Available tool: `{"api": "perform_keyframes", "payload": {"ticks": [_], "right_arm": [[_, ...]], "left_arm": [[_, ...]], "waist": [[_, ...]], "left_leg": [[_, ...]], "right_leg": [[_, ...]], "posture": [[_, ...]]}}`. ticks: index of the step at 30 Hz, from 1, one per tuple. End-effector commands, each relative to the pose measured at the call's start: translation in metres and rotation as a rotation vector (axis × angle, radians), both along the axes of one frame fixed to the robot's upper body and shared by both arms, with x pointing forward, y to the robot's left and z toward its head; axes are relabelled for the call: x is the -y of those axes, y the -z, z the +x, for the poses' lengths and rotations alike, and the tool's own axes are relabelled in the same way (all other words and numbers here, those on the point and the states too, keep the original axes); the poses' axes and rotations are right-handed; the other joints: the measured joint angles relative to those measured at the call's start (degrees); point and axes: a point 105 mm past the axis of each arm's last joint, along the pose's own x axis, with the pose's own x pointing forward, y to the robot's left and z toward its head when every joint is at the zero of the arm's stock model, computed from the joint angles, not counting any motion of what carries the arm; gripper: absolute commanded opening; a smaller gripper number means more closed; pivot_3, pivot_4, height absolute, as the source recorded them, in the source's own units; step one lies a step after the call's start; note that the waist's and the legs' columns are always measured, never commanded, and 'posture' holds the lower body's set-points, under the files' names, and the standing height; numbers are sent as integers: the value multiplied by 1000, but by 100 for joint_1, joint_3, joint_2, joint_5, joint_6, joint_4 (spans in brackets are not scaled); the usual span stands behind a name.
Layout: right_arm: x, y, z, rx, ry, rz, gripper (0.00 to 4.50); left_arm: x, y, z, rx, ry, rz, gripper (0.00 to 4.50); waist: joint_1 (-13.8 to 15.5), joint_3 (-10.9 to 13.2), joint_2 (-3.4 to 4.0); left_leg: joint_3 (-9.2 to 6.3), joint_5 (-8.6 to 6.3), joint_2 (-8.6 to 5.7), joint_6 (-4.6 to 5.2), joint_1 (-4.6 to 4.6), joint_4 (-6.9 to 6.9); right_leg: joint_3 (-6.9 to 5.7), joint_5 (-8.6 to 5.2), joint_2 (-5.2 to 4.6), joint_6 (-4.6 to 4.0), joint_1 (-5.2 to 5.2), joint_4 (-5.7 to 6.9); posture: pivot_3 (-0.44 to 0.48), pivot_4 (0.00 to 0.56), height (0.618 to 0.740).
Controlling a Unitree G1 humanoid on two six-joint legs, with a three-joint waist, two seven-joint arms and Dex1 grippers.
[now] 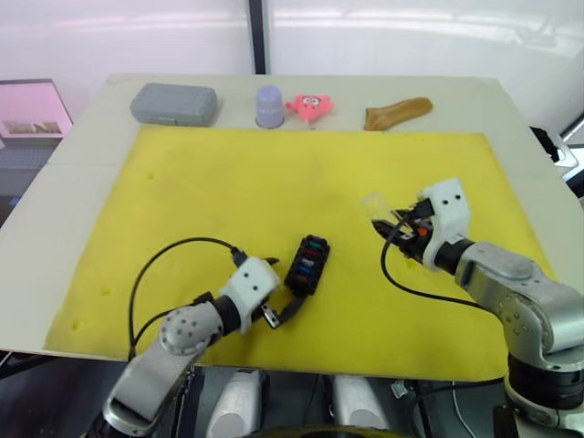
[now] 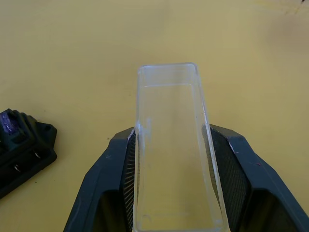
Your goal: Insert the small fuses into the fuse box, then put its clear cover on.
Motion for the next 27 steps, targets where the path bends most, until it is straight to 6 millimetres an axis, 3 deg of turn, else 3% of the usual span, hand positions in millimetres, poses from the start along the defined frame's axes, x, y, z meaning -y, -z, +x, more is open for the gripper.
{"api": "perform_keyframes", "payload": {"ticks": [1,7,15,27], "right_arm": [[1,-16,-5,66,-2,-9,1687],[3,-17,-5,65,3,-15,1687],[2,-19,-11,43,-26,-41,1687],[1,-23,-12,39,-49,-51,1687]], "left_arm": [[15,-9,-12,-10,51,-78,4500],[22,1,-14,-40,-47,-96,4500],[23,3,5,22,-233,-100,4500],[25,7,17,35,-259,-101,4500]], "waist": [[4,0,0],[-7,0,0],[-2,0,0],[8,0,0]], "left_leg": [[1,0,-1,0,0,0],[0,-3,0,6,0,0],[3,-5,-1,9,0,1],[2,-6,0,10,0,1]], "right_leg": [[0,0,-2,0,1,-3],[0,0,-1,0,2,-4],[1,0,-1,0,3,-4],[0,0,1,0,3,-4]], "posture": [[0,150,740],[0,150,740],[0,150,740],[0,150,740]]}}
